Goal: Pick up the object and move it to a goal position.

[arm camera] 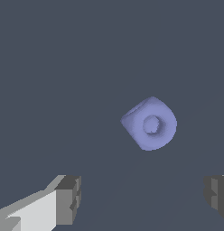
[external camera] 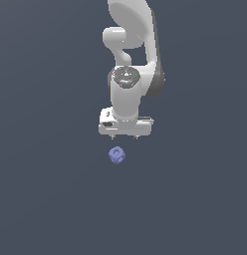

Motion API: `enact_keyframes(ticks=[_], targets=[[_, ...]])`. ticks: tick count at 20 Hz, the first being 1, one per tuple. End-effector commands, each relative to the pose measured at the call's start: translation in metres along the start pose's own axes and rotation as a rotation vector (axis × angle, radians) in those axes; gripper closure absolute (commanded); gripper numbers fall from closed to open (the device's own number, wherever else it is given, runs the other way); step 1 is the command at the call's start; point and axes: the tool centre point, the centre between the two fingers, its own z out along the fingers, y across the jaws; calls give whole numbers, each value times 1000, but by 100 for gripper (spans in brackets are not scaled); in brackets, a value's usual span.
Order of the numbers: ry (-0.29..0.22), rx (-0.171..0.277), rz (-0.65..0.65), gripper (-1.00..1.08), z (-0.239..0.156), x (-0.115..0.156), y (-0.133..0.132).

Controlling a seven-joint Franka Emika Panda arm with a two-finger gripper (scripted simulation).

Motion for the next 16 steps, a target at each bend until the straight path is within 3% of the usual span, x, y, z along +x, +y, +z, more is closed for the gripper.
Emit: enact_keyframes(ticks=[1,16], targets=[[0,0,0,-92,0,0,0],[13,2,-15,-92,-9,4,9]])
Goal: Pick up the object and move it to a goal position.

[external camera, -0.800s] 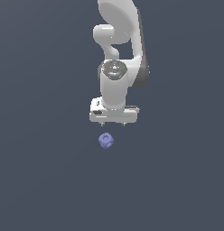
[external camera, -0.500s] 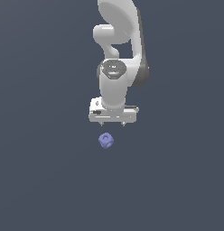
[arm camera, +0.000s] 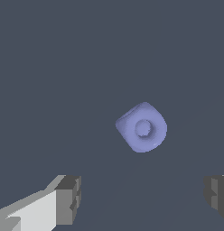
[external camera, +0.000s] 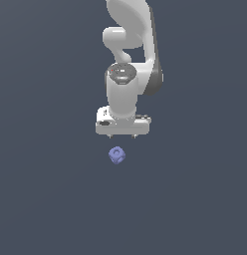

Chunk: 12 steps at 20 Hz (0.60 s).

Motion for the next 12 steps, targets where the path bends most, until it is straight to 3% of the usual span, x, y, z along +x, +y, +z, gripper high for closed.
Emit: enact_keyframes(ticks=[1,12], targets=[[0,0,-6,-92,1,0,0],[4,-3,-128,-92,13,5,6]])
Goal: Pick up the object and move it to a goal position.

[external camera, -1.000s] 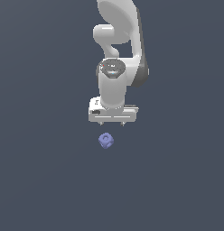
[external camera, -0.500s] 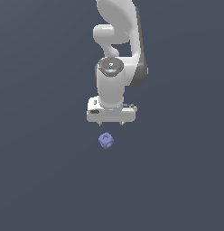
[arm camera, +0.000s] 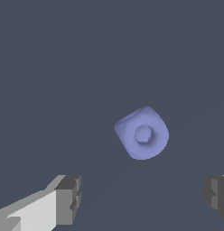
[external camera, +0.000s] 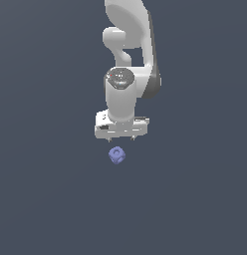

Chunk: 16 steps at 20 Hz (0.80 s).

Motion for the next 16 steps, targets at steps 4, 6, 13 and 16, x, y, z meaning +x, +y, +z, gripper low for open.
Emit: enact_keyframes(ticks=[4,6,13,16], targets=[[3,-2,-108,-92,11,4,5],[5,-2,-157,-92,17,6,8],[12,-3,-338,-92,36,11,16],[15,-2,-403,-92,42,13,18]])
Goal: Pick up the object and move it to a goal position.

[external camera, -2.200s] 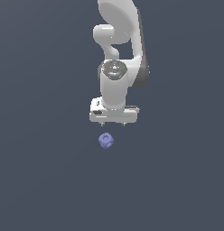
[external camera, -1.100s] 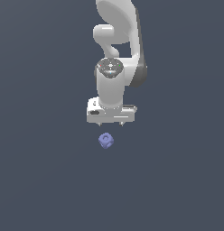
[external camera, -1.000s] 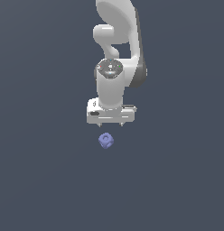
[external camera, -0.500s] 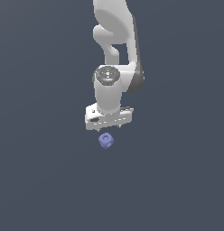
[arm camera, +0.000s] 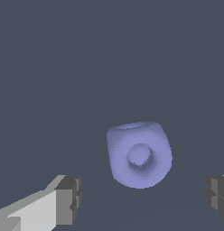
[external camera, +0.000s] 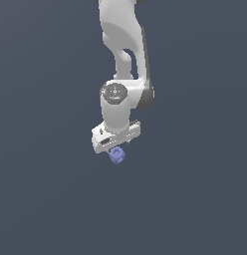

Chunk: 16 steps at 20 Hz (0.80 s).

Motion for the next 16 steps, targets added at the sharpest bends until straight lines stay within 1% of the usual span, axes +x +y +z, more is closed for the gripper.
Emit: enact_keyframes(ticks=[1,9,16], targets=[[3,0,-54,-92,5,1,3],[10,1,-160,-92,17,2,8],[11,1,-179,-92,19,2,9]])
